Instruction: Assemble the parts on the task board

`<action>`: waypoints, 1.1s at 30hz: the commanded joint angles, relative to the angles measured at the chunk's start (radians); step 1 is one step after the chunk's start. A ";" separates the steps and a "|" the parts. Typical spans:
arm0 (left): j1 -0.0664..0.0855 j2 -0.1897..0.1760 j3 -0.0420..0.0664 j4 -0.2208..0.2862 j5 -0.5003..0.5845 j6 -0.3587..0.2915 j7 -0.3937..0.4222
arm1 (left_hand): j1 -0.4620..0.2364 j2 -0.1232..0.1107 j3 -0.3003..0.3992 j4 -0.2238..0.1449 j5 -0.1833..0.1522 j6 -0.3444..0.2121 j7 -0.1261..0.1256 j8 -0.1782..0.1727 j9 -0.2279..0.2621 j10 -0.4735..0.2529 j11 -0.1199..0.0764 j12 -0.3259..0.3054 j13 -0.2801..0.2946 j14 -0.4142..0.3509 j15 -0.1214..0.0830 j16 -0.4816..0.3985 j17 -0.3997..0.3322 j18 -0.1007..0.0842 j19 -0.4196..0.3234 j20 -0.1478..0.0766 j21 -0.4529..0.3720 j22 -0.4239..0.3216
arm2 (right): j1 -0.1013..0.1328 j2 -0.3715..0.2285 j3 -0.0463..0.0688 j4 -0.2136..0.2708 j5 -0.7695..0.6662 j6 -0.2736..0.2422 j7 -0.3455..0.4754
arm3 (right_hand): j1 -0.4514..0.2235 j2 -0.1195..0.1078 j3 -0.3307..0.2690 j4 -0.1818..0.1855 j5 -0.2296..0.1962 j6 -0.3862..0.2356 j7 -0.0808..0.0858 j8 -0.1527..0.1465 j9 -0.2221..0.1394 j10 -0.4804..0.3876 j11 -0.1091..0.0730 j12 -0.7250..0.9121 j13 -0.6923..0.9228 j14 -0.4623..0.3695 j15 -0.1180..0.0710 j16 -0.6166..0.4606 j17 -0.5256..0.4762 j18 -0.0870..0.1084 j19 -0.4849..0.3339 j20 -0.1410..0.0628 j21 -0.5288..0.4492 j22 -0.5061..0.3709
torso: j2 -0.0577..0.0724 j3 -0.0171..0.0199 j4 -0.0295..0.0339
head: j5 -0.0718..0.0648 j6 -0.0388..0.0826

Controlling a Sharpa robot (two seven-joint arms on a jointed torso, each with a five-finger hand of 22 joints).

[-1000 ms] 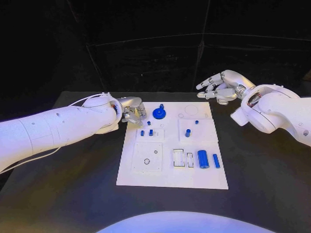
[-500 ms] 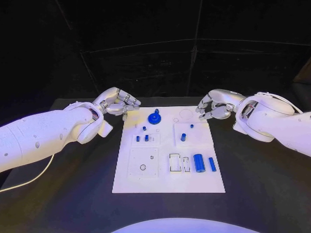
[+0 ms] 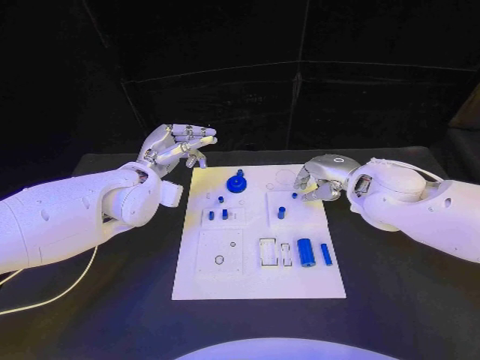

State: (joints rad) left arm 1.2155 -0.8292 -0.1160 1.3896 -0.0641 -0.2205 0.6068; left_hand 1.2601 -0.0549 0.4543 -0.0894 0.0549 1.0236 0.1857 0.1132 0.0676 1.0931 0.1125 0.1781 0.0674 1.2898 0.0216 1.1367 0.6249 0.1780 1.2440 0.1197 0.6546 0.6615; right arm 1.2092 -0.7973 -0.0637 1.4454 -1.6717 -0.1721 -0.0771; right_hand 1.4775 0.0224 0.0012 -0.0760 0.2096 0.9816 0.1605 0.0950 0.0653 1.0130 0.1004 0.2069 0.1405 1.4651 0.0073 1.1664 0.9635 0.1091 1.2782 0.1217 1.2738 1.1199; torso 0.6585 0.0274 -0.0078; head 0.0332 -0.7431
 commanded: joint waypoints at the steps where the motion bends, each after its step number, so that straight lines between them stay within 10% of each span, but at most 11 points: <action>1: 0.001 -0.001 0.000 0.011 0.087 0.018 0.072 | -0.008 -0.001 -0.005 0.002 0.004 -0.005 0.000 0.001 0.000 -0.004 0.000 0.005 0.001 -0.005 0.001 -0.004 -0.002 0.005 -0.010 0.000 -0.006 -0.001 | -0.009 0.015 0.001 -0.013 -0.063 0.015 -0.029 | -0.008 0.001 0.015 -0.004 -0.010 0.005 0.009 -0.008 0.001 0.010 0.005 -0.008 -0.016 0.008 0.009 0.010 0.008 -0.007 0.013 0.000 0.010 0.008 | 0.000 0.0002 0.0017 | 0.000 0.001; 33: 0.000 -0.002 -0.002 0.024 0.108 0.030 0.057 | -0.020 0.000 -0.018 0.009 0.006 -0.016 0.002 0.002 -0.001 -0.014 0.002 0.011 0.000 -0.010 0.002 -0.011 -0.018 0.005 -0.009 0.001 -0.019 -0.012 | -0.026 0.092 0.001 -0.089 -0.036 0.076 -0.016 | -0.064 0.006 0.242 -0.050 -0.048 0.062 0.011 -0.023 0.004 0.105 0.000 -0.059 -0.077 0.012 0.006 0.052 0.032 -0.016 0.040 -0.001 0.047 0.057 | 0.000 0.0004 -0.0004 | 0.004 -0.009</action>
State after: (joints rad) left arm 1.2144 -0.8317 -0.1185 1.4140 0.0356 -0.2099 0.6602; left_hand 1.2522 -0.0551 0.4416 -0.0829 0.0549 1.0128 0.1890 0.1132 0.0679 1.0860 0.1124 0.1819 0.0675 1.2864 0.0252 1.1318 0.6079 0.1776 1.2440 0.1197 0.6391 0.6502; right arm 1.1814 -0.7068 -0.0634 1.3574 -1.7177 -0.1353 -0.1002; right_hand 1.4218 0.0251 0.2369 -0.1263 0.1685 1.0367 0.1723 0.0694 0.0682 1.1118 0.1016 0.1535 0.0625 1.4687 0.0107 1.2138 0.9946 0.1088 1.3138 0.1215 1.3179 1.1752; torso 0.6586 0.0283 -0.0082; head 0.0380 -0.7507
